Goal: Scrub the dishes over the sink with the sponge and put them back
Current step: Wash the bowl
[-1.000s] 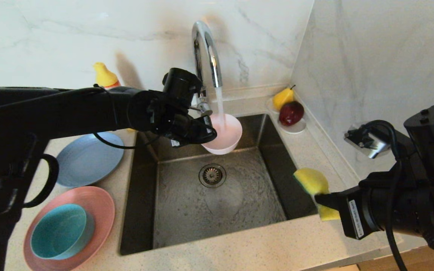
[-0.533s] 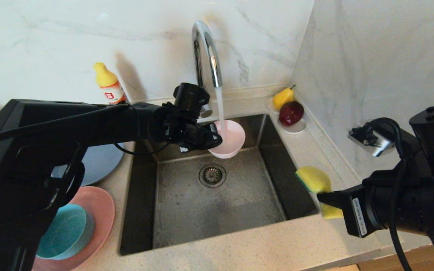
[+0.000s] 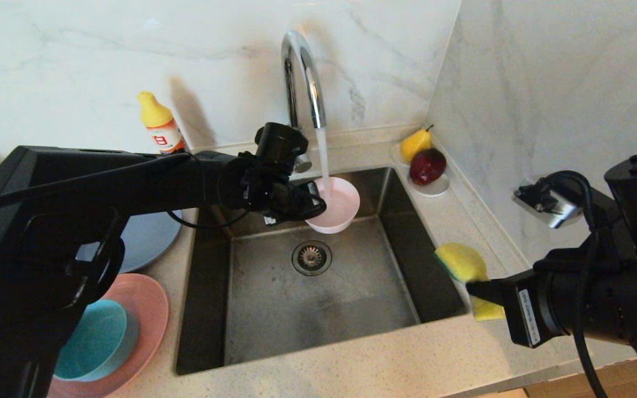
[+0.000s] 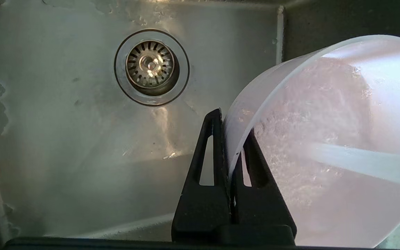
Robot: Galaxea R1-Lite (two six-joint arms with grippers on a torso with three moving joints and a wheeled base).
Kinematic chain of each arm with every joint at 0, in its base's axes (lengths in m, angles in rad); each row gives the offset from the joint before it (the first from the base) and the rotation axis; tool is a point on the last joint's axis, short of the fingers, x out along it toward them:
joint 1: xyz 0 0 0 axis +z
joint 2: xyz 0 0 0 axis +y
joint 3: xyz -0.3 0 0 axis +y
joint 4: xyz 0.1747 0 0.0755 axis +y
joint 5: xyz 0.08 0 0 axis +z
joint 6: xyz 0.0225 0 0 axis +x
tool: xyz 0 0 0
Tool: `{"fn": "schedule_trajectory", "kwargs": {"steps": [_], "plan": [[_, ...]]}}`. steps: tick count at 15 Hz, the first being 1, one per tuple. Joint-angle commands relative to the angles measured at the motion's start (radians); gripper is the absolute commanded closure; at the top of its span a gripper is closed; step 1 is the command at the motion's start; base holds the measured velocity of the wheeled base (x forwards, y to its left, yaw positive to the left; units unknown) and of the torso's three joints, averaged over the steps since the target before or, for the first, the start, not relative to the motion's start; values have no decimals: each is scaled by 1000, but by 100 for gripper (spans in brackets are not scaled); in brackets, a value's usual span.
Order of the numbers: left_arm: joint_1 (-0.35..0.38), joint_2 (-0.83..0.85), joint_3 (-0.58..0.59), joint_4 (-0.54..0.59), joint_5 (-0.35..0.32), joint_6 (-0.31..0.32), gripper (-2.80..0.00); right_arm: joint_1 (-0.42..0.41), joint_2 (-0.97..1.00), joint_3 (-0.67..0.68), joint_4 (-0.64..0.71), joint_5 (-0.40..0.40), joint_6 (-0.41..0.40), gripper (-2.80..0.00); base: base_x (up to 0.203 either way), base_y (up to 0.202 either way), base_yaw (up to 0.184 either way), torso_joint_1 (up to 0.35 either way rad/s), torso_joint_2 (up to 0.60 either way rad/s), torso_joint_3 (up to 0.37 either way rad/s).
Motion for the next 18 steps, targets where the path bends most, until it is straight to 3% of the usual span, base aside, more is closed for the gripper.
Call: {"fn": "schedule_trajectory", "kwargs": {"steps": [1,9,12,18], "plan": [[0,-7,0,1,2,-2,0,0,-2,2,1,-1,1,0,0,0,0,0,0,0],[2,-21,2,14,2,-3,0,0,2,2,-2,2,3,0,0,0,0,0,0,0],[2,-73,57,14,16,11,0,0,-4,3,2,7,3,0,0,0,0,0,0,0],[6,-305,304,-49,180,179,0,0,-11,13,1,20,4,0,0,0,0,0,0,0]]}}
